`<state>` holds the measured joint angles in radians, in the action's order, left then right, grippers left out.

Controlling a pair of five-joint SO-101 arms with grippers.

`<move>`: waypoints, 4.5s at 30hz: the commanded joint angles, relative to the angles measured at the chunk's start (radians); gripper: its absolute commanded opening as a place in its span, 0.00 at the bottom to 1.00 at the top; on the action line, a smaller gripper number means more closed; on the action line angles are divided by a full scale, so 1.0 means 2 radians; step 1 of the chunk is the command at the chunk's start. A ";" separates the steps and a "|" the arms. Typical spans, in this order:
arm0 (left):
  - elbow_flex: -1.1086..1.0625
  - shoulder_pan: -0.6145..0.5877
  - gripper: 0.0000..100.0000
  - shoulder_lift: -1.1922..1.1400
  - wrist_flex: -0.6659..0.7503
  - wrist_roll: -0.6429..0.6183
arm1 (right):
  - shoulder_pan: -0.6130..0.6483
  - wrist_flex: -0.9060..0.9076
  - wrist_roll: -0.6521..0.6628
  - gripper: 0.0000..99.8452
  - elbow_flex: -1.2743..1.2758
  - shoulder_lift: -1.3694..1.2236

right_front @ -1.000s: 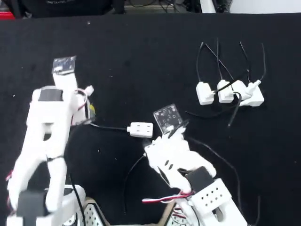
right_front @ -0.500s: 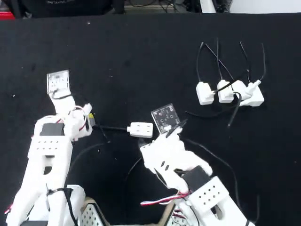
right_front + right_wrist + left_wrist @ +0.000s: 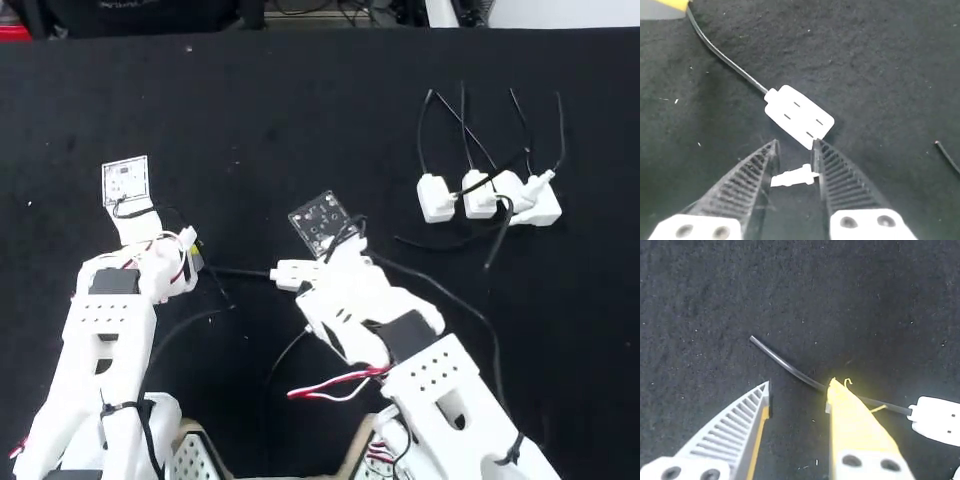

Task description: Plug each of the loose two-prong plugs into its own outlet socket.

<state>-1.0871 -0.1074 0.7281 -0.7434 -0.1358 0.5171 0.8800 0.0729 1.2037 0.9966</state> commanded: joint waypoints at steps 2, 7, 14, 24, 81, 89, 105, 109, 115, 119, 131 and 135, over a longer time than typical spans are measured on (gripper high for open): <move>0.003 -0.005 0.18 0.013 0.006 -0.002 | -0.035 0.005 -0.052 0.11 -0.016 -0.002; 0.003 -0.005 0.18 0.013 0.007 -0.001 | -0.035 0.060 -0.229 0.38 -0.036 -0.022; 0.003 -0.005 0.18 0.013 0.007 0.000 | 0.066 0.092 -0.311 0.30 -0.077 -0.099; 0.000 -0.005 0.18 0.013 0.005 0.001 | 0.052 -0.012 -0.394 0.25 -0.084 -0.225; 0.002 -0.033 0.18 0.013 0.006 0.001 | -0.122 0.087 0.440 0.01 -0.180 -0.268; 0.008 -0.075 0.18 0.014 0.007 0.001 | -0.101 -0.038 0.380 0.21 -0.028 -0.242; 0.004 -0.072 0.18 0.014 0.008 0.001 | -0.182 -0.012 0.384 0.01 -0.043 -0.236; 0.005 -0.071 0.18 0.014 0.008 0.001 | -0.168 0.044 0.384 0.01 -0.083 -0.217; 0.007 -0.069 0.18 0.014 -0.005 -0.002 | -0.069 0.088 0.323 0.01 -0.119 -0.114; 0.023 -0.033 0.18 0.019 -0.054 -0.002 | -0.002 -0.031 0.262 0.01 -0.071 -0.097; -0.064 0.054 0.18 0.215 -0.063 0.002 | 0.087 -0.305 0.163 0.01 0.023 -0.207; -0.089 0.073 0.18 0.262 -0.062 0.002 | 0.107 -0.307 0.163 0.01 0.022 -0.217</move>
<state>-1.2497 -0.0061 1.1638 -0.8661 -0.1358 0.6813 0.3046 0.4104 1.2559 0.5715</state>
